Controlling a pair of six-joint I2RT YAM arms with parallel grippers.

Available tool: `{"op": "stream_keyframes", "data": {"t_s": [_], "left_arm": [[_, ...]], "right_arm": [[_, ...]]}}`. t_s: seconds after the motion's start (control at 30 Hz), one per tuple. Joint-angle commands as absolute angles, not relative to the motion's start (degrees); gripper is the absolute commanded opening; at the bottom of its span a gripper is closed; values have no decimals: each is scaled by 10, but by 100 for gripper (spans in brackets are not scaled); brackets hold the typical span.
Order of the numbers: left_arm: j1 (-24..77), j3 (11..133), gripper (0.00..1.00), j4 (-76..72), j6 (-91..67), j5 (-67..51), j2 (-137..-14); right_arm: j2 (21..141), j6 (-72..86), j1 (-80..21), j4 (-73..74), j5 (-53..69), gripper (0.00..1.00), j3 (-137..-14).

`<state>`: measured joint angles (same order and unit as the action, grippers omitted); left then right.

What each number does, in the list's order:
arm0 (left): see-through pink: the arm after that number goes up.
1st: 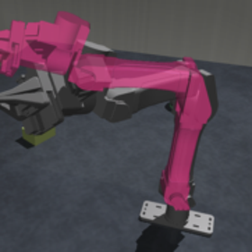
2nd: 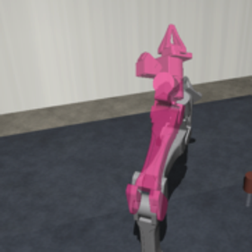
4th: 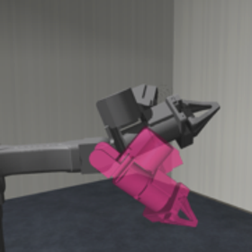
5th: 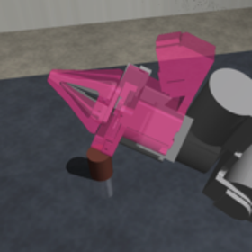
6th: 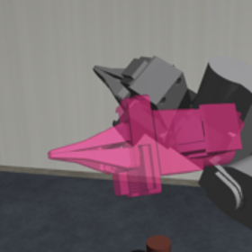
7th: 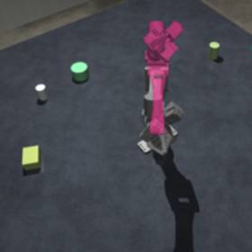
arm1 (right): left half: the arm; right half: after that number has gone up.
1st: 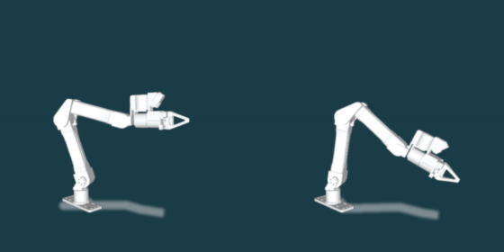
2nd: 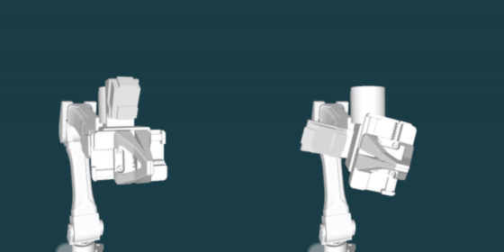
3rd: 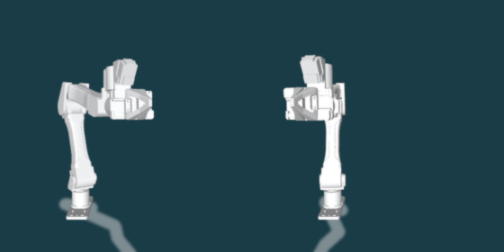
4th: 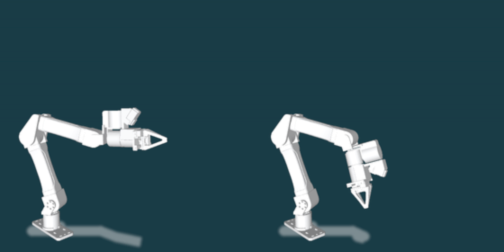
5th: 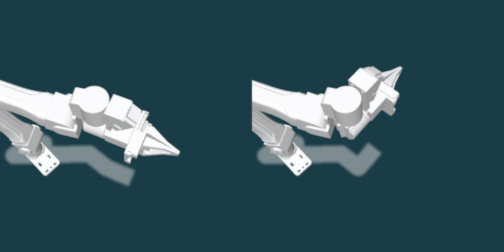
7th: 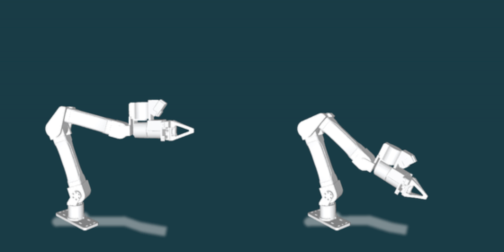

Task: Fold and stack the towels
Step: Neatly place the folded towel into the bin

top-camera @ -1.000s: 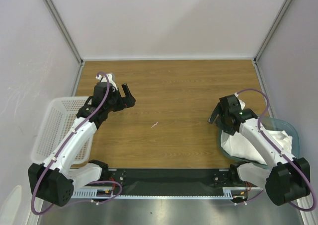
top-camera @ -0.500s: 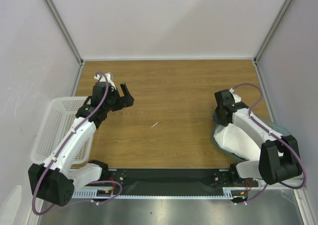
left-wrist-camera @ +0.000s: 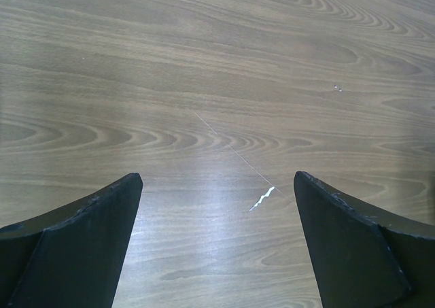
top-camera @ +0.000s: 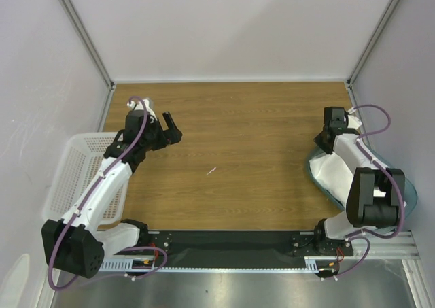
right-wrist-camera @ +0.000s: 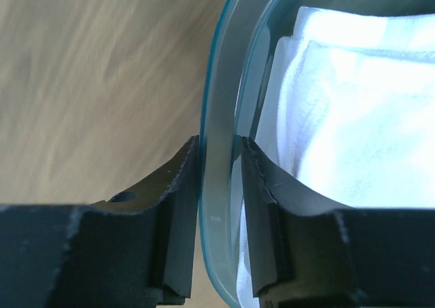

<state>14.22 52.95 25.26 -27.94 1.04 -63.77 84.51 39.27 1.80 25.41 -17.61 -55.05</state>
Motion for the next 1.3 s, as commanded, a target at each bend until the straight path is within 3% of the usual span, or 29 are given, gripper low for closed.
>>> {"op": "stream_keyframes", "data": {"t_s": [0.0, 0.3, 0.57, 0.9, 1.0, 1.07, 1.27], "left_arm": [[134, 541, 100, 230, -275, -14, -639], [133, 552, 100, 225, -275, -39, -665], [133, 547, 100, 222, -281, -36, -657], [133, 541, 100, 219, -294, -33, -651], [133, 543, 100, 218, -296, -36, -653], [133, 545, 100, 217, -298, -39, -652], [133, 550, 100, 212, -294, -45, -636]], "right_arm": [[861, 430, 47, 207, -238, 34, -577], [888, 572, 72, 121, -311, 36, -567], [1011, 654, 106, 270, -393, 38, -695], [995, 613, 135, 219, -386, 43, -685], [990, 569, 134, 216, -371, 54, -695], [976, 534, 134, 211, -360, 56, -699], [902, 426, 135, 185, -291, 80, -728]]}}
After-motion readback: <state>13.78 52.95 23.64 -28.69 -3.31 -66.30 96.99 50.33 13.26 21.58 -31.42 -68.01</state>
